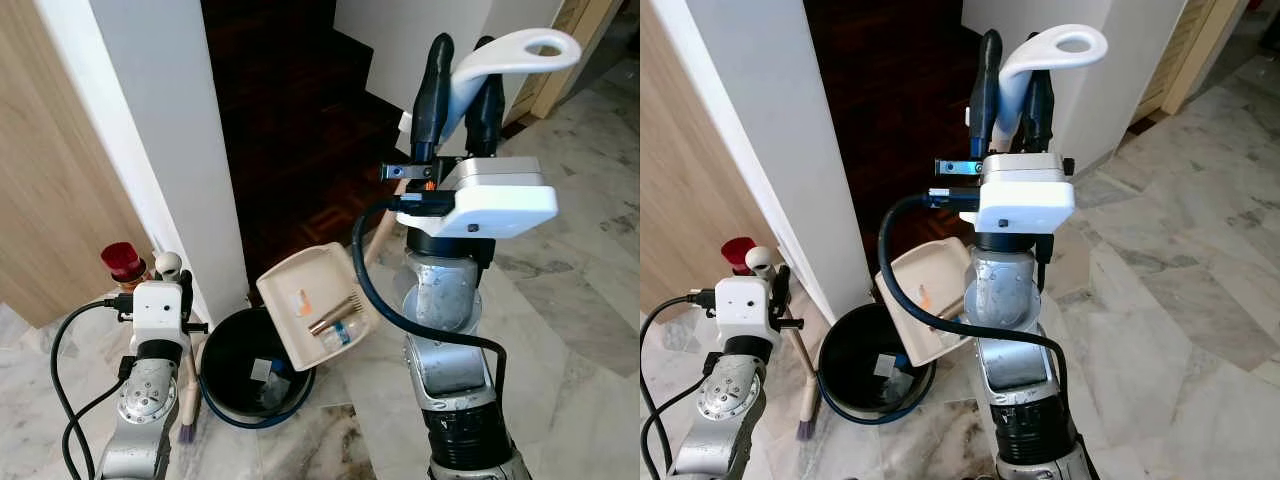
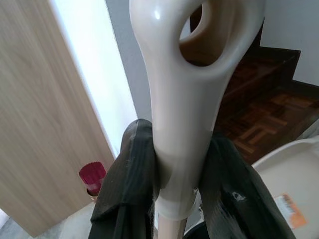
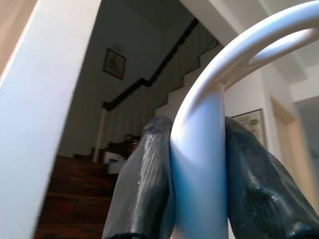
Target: Sweep floor
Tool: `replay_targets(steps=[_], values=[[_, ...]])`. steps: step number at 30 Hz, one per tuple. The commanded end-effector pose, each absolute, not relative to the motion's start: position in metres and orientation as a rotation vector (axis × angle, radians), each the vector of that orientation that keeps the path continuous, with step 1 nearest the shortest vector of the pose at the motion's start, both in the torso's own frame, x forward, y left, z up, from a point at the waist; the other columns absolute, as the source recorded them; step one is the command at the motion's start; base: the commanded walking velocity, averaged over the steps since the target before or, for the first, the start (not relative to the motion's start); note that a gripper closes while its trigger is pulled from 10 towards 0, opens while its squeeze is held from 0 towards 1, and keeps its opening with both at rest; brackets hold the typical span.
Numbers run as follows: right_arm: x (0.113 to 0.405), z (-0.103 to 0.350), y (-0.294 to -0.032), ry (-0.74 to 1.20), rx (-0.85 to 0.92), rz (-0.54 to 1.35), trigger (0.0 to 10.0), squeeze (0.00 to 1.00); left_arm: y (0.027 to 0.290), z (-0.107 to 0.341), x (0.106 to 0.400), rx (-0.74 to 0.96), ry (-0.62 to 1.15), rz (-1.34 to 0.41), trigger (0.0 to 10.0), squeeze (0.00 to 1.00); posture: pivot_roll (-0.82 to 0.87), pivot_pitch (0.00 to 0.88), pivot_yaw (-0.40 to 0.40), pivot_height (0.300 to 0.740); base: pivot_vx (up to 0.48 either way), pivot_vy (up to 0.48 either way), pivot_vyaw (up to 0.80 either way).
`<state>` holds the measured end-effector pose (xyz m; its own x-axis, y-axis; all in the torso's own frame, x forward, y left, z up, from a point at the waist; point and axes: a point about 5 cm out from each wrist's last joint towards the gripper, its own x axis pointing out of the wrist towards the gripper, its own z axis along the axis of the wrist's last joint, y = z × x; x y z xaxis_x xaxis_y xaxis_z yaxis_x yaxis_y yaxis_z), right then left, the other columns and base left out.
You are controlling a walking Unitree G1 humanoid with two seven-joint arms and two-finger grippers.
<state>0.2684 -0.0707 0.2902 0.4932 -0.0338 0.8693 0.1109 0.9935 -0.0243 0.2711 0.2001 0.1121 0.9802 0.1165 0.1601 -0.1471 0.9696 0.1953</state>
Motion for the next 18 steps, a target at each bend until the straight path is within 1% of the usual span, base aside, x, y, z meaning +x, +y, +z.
replay_targets(steps=[1,11,16,18], values=[[0.256,0.304,-0.072,-1.125,-0.067,-0.142,10.0,0.0,0.198,0.118,0.272,0.239,-0.191,0.121,10.0,0.0,0.12,0.098,-0.052,0.74,0.0,0.0,0.0],[0.253,0.305,-0.066,-1.132,-0.078,-0.129,10.0,0.0,0.199,0.118,0.272,0.239,-0.191,0.124,10.0,0.0,0.12,0.102,-0.055,0.74,0.0,0.0,0.0],[0.255,0.302,-0.059,-1.078,0.023,-0.053,10.0,0.0,0.199,0.118,0.272,0.239,-0.192,0.124,10.0,0.0,0.12,0.103,-0.056,0.74,0.0,0.0,0.0],[0.255,0.302,-0.06,-1.078,0.03,-0.057,10.0,0.0,0.198,0.118,0.272,0.238,-0.192,0.124,10.0,0.0,0.12,0.103,-0.056,0.74,0.0,0.0,0.0]])
